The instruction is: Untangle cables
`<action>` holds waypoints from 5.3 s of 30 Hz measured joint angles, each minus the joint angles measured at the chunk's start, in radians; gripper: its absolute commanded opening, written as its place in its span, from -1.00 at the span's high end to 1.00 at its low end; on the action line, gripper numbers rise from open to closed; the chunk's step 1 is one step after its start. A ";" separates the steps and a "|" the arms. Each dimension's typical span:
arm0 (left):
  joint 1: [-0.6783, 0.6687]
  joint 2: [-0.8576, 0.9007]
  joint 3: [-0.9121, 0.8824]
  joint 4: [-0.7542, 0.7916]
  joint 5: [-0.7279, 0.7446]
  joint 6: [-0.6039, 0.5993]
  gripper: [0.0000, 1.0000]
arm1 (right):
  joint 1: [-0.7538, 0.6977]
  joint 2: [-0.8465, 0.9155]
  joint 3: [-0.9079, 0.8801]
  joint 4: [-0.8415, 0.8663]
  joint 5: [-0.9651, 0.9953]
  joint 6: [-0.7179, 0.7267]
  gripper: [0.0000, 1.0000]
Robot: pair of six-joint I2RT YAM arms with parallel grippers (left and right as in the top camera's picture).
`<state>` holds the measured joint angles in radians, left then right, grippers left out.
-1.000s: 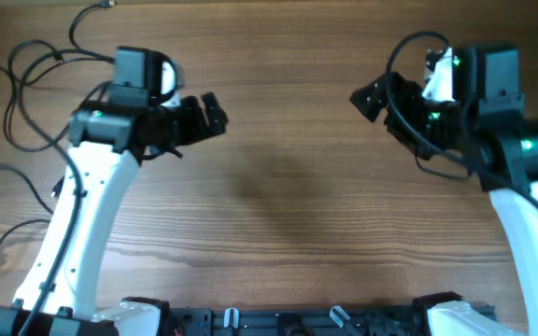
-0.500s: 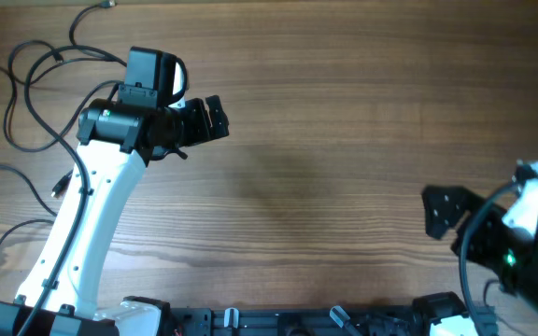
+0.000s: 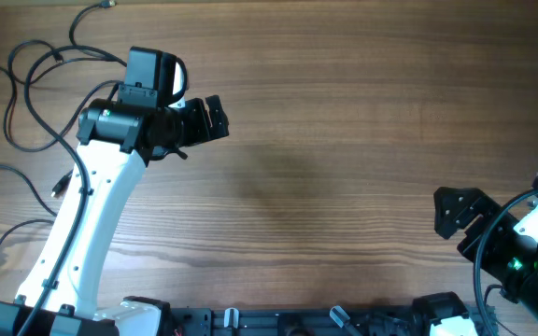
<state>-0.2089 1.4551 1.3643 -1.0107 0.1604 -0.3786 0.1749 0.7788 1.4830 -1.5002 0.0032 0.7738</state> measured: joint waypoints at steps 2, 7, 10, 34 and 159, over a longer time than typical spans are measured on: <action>0.000 0.000 0.000 0.000 0.000 0.000 -1.00 | 0.000 0.000 0.000 -0.023 0.002 0.001 -0.99; 0.000 0.000 0.000 0.000 0.000 0.000 -1.00 | 0.000 0.000 -0.005 -0.030 0.037 0.001 -0.99; 0.000 0.000 0.000 0.000 0.000 0.000 -1.00 | -0.002 -0.007 -0.053 0.014 0.091 -0.008 -1.00; 0.000 0.000 0.000 0.000 -0.007 0.000 -1.00 | -0.129 -0.679 -1.276 1.387 -0.198 -0.582 -0.99; 0.161 -1.324 -1.106 0.561 0.020 0.200 -1.00 | -0.192 -0.766 -1.477 1.497 -0.062 -0.798 -0.99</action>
<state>-0.0479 0.1314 0.2588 -0.4500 0.1802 -0.1791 -0.0170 0.0128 0.0063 -0.0032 -0.0586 -0.0238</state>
